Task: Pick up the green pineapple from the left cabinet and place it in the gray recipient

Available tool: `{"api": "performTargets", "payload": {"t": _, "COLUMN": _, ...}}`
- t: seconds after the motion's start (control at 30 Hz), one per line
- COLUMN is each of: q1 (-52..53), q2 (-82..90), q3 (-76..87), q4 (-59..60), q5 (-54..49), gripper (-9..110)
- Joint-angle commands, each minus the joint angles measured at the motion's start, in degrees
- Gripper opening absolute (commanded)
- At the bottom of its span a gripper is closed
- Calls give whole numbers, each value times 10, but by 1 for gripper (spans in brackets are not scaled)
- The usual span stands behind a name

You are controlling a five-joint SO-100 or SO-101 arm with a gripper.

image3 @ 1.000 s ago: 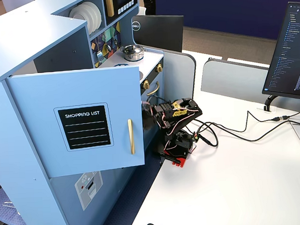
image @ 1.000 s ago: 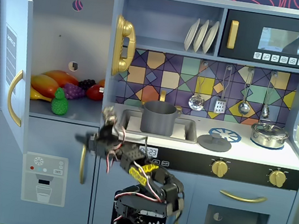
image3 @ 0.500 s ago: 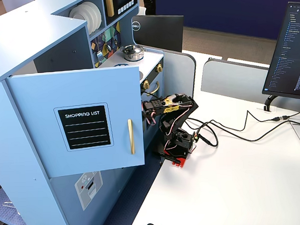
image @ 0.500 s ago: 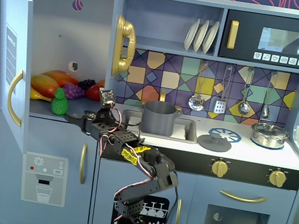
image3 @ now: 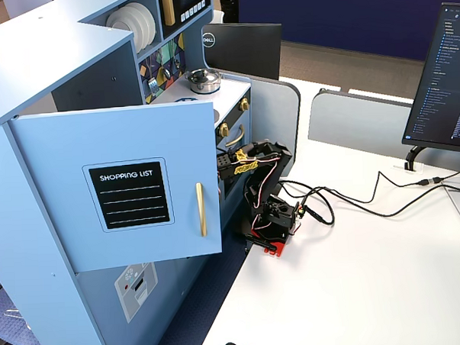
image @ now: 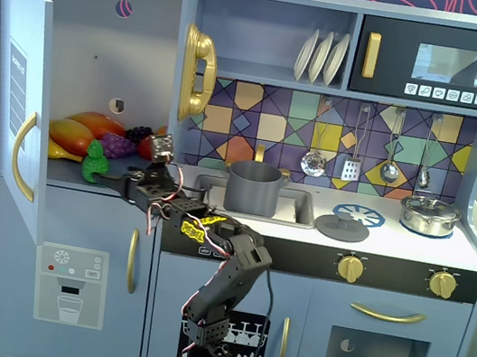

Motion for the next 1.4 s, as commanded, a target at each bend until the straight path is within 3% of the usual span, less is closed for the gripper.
{"api": "performTargets", "payload": {"t": 0.0, "q1": -9, "q2": -25, "q3": -64, "q4": -25, "q5": -12, "gripper": 36}}
{"api": "performTargets", "payload": {"t": 0.6, "q1": -29, "q2": -193, "q3": -227, "q4": -47, "q5": -27, "gripper": 31}}
{"api": "performTargets", "payload": {"t": 0.7, "q1": -33, "q2": -217, "q3": -259, "q4": -47, "q5": -37, "gripper": 22}}
{"api": "performTargets", "payload": {"t": 0.8, "q1": -46, "q2": -221, "q3": -260, "q4": -54, "q5": -36, "gripper": 3}}
{"api": "performTargets", "payload": {"t": 0.9, "q1": -54, "q2": -212, "q3": -258, "q4": -63, "q5": -35, "gripper": 0}}
{"api": "performTargets", "payload": {"t": 1.1, "q1": -78, "q2": -116, "q3": -212, "q4": -54, "q5": -77, "gripper": 0}}
{"api": "performTargets", "payload": {"t": 1.37, "q1": -96, "q2": 210, "q3": -1, "q4": -11, "q5": -112, "gripper": 0}}
